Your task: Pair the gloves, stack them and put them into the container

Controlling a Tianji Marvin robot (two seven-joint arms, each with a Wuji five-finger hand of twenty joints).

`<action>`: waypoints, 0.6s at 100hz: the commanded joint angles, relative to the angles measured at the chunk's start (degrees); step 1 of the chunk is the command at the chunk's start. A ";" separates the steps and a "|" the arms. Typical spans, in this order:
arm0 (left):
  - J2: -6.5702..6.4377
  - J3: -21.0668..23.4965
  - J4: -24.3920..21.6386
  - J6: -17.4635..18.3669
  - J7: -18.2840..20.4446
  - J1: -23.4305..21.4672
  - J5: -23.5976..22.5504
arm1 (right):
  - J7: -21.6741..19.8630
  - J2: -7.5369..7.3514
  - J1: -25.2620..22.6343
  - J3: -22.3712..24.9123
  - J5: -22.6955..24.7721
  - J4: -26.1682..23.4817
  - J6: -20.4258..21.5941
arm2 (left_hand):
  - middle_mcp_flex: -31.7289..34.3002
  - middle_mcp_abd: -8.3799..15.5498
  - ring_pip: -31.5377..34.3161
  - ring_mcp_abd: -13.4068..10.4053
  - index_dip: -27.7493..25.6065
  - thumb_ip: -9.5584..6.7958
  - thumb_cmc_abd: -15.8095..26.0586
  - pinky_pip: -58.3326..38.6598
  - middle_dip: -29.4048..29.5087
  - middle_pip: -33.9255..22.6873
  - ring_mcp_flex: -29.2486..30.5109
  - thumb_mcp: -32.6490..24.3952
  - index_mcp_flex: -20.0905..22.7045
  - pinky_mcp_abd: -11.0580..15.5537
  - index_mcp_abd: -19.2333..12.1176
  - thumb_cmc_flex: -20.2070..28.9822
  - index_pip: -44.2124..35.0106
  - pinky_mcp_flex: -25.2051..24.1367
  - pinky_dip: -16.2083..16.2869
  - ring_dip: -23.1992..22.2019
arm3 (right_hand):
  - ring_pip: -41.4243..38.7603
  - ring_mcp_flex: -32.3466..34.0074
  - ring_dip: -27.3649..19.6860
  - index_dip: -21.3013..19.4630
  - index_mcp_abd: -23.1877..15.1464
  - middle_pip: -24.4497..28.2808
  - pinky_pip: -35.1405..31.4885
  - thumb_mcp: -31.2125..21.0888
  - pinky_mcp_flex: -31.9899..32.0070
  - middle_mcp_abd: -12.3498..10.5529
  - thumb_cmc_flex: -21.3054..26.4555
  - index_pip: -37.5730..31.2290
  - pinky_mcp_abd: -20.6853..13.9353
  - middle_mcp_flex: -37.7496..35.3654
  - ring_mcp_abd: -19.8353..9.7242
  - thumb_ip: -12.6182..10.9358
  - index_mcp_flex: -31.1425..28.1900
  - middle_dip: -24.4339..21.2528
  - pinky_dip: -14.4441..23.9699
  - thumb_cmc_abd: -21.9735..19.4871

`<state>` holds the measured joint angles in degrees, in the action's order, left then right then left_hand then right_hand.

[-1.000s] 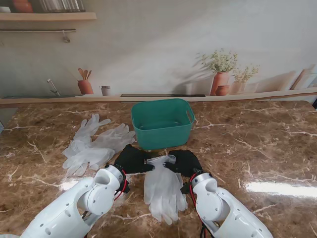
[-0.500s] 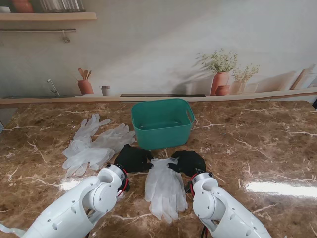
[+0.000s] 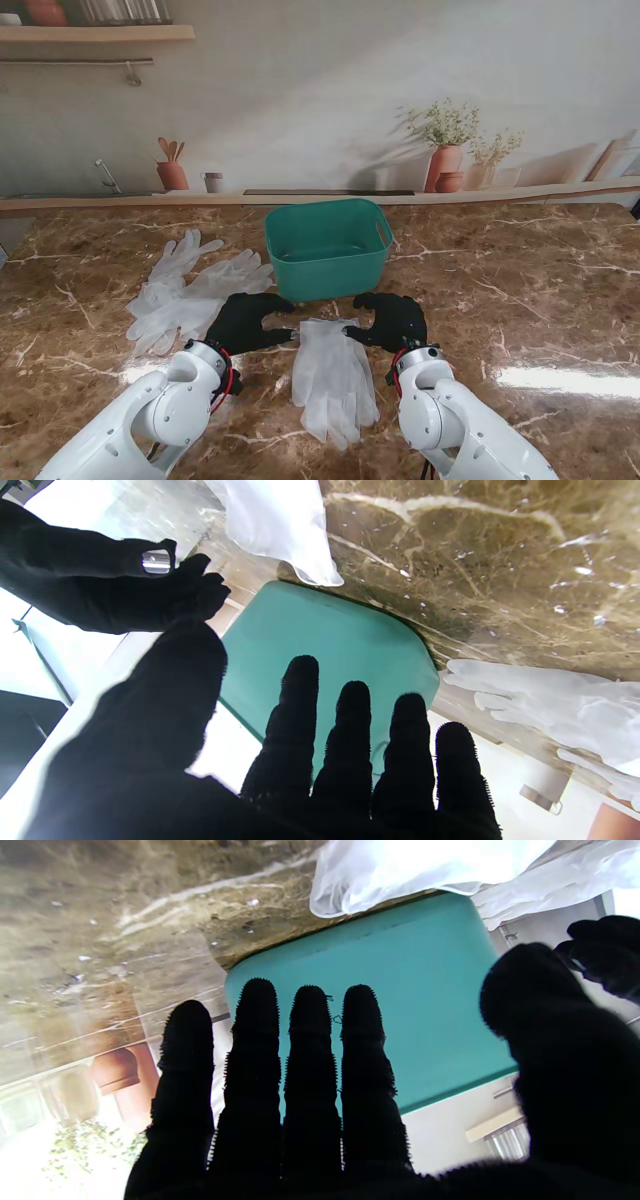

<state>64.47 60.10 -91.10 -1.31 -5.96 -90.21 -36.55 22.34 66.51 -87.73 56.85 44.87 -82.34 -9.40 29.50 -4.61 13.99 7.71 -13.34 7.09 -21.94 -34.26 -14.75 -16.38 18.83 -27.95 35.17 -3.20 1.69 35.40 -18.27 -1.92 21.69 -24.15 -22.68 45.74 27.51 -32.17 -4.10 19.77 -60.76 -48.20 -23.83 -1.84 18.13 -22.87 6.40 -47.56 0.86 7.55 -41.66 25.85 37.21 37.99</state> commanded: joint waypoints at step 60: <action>0.27 9.54 -2.11 4.95 -2.43 -6.75 3.08 | -11.25 -0.37 12.64 -15.54 -0.33 5.82 -8.49 | -3.54 3.12 -4.24 -5.76 1.63 -4.56 10.59 9.08 2.04 2.76 -2.96 27.12 -1.62 2.32 0.02 6.22 3.05 -0.13 -2.11 3.27 | 5.45 -2.05 -4.77 5.84 5.15 -5.37 0.59 -10.74 -0.77 0.75 0.66 8.29 -0.22 7.14 1.26 1.11 11.34 -7.18 -0.90 9.21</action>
<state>65.08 69.24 -93.48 3.39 -8.47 -96.36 -33.35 12.36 65.31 -75.87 42.18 44.82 -77.78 -16.54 28.03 -3.22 11.21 5.01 -11.99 4.27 -13.75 -27.03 -13.36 -14.74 17.88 -2.09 35.18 -3.00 1.83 40.22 -16.11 -1.89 20.51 -21.50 -15.29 42.83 21.72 -27.55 -0.72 13.81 -57.52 -56.65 -23.88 -1.75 18.11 -16.22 7.00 -41.31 1.37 7.55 -33.71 19.58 33.79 45.07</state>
